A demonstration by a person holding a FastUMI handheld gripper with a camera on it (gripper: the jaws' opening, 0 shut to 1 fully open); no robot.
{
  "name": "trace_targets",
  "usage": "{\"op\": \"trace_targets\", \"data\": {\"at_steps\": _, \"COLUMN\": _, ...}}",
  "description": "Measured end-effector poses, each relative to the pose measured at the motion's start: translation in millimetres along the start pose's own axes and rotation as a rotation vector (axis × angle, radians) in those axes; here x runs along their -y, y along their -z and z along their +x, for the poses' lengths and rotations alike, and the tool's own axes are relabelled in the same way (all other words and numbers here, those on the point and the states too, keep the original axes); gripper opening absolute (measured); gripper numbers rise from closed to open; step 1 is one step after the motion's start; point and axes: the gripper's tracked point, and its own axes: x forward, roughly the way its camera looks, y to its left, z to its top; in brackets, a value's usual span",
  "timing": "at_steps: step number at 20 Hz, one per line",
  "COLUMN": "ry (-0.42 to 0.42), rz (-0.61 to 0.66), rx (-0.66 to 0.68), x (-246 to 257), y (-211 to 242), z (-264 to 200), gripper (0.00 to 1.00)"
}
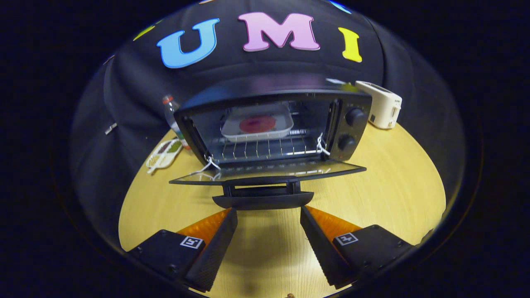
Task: Open the toaster oven, put the food inside, and close the toaster oven door.
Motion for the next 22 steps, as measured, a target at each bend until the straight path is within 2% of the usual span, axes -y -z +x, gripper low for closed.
{"op": "trace_targets", "data": {"at_steps": 4, "ry": -0.022, "rz": 0.024, "rx": 0.116, "x": -0.9, "y": -48.4, "z": -25.4, "gripper": 0.99}}
{"op": "trace_targets", "data": {"at_steps": 8, "ry": -0.040, "rz": -0.006, "rx": 0.204, "x": 9.5, "y": -77.7, "z": -61.4, "gripper": 0.99}}
{"op": "trace_targets", "data": {"at_steps": 15, "ry": -0.047, "rz": -0.025, "rx": 0.509, "x": 60.8, "y": -172.3, "z": -176.1, "gripper": 0.99}}
{"op": "trace_targets", "data": {"at_steps": 18, "ry": -0.036, "rz": 0.000, "rx": 0.581, "x": 80.4, "y": -187.3, "z": -212.3, "gripper": 0.98}}
{"op": "trace_targets", "data": {"at_steps": 22, "ry": -0.003, "rz": -0.069, "rx": 0.636, "x": 108.8, "y": -187.6, "z": -241.3, "gripper": 0.98}}
